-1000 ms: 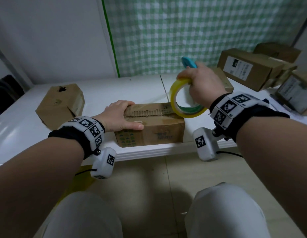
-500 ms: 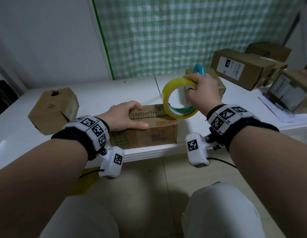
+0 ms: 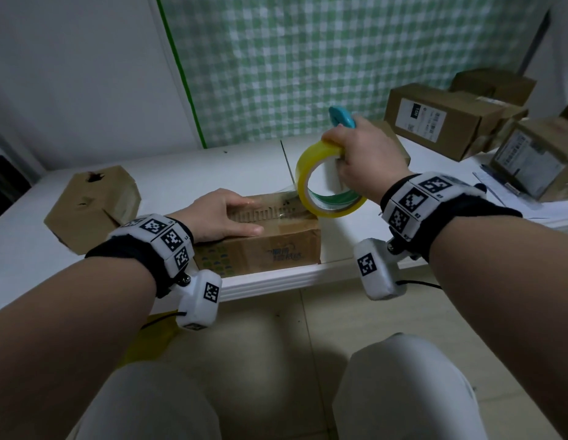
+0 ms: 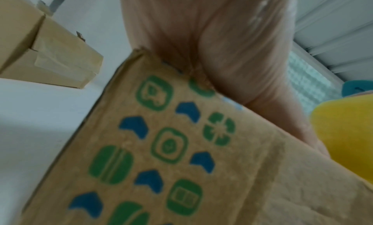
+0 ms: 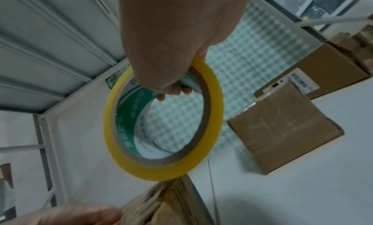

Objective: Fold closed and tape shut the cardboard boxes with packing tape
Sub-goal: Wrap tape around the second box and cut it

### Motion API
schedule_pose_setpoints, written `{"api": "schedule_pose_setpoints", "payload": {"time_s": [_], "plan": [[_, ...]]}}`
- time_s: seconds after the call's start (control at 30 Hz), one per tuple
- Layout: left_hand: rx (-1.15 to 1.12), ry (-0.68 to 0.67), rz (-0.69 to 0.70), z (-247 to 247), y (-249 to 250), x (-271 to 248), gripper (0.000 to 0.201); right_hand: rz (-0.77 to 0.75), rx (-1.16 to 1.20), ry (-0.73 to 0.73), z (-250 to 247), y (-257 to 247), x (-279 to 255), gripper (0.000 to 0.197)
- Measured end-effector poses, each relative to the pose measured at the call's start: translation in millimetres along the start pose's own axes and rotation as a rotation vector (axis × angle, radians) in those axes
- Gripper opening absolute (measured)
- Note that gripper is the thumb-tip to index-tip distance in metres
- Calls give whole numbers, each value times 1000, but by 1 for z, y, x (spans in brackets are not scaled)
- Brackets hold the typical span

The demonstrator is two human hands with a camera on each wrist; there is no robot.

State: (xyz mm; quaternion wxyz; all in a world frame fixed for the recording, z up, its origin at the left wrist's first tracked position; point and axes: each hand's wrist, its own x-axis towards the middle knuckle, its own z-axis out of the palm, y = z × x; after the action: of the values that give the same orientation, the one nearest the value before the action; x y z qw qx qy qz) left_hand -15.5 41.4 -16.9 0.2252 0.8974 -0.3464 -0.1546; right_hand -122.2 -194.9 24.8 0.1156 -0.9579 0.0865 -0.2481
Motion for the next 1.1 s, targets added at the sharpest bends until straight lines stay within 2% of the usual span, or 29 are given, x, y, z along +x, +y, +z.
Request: {"api": "schedule_pose_setpoints", "payload": {"time_s": [0.17,0.4,0.8,0.97,1.1], "plan": [[72,-28,-35,-1,0,1,77,-49,-146,-51,-2,6,3,40],[105,-38,-77,0,3,3,79,-69,-199,-94,5,16,-5,42],[143,-52,-66,0,6,2,89,-85,-249,-127,11,20,-7,41],[155,-45,-55,1,4,2,98,-129,-295,-179,13,22,-13,30],[184,-42,-47,1,1,4,90,-95,-308,-204,21,26,-23,34]]}}
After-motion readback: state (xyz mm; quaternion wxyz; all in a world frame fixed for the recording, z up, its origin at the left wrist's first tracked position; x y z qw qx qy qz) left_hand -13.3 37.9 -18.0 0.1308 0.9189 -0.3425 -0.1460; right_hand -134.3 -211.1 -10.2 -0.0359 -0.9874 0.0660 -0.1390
